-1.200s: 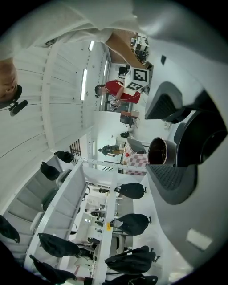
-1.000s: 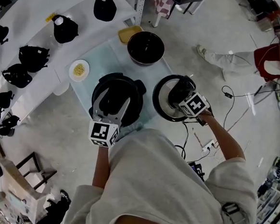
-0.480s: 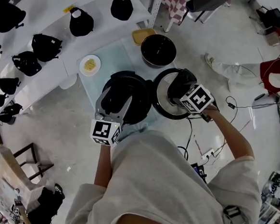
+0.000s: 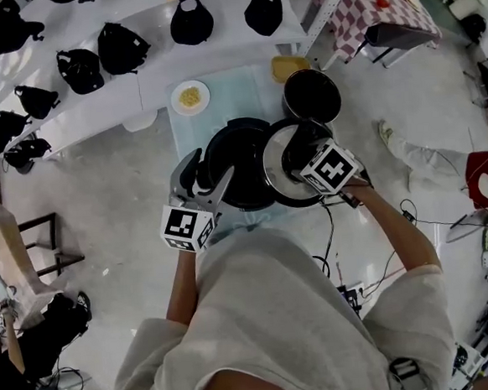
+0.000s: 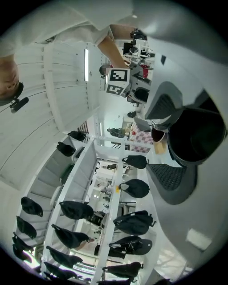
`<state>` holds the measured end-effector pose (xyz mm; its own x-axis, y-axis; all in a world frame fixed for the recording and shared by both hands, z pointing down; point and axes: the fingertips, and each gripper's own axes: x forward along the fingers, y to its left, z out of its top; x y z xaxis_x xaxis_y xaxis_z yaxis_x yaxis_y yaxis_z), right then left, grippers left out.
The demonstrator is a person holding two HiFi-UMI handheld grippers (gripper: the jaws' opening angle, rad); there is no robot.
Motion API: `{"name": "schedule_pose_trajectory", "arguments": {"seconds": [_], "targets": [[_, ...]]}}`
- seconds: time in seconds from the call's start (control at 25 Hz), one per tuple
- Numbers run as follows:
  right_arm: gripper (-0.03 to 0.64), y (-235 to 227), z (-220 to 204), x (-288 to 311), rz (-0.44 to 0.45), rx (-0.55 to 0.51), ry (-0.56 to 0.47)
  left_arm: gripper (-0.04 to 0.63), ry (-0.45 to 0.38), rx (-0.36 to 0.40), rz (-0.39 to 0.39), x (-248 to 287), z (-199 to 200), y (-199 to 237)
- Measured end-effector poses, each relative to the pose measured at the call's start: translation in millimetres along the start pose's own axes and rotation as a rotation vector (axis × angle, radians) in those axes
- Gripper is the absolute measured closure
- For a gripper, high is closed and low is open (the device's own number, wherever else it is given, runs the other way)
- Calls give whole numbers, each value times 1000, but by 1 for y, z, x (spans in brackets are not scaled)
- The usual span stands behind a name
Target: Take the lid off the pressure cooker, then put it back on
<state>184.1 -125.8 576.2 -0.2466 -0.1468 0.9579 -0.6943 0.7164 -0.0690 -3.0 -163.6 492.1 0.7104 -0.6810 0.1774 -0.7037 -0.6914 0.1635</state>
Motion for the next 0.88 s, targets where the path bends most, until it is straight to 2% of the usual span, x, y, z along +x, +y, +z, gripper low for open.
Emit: {"name": "schedule_pose_trajectory", "arguments": {"seconds": [0.36, 0.64, 0.88], "targets": [[345, 38, 63, 31, 67, -160, 16, 299, -16, -25, 123, -41, -4, 36], [345, 58, 88, 47, 90, -223, 23, 299, -29, -36, 187, -62, -6, 49], [345, 69, 102, 56, 115, -255, 28, 299, -29, -39, 209, -67, -4, 55]]}}
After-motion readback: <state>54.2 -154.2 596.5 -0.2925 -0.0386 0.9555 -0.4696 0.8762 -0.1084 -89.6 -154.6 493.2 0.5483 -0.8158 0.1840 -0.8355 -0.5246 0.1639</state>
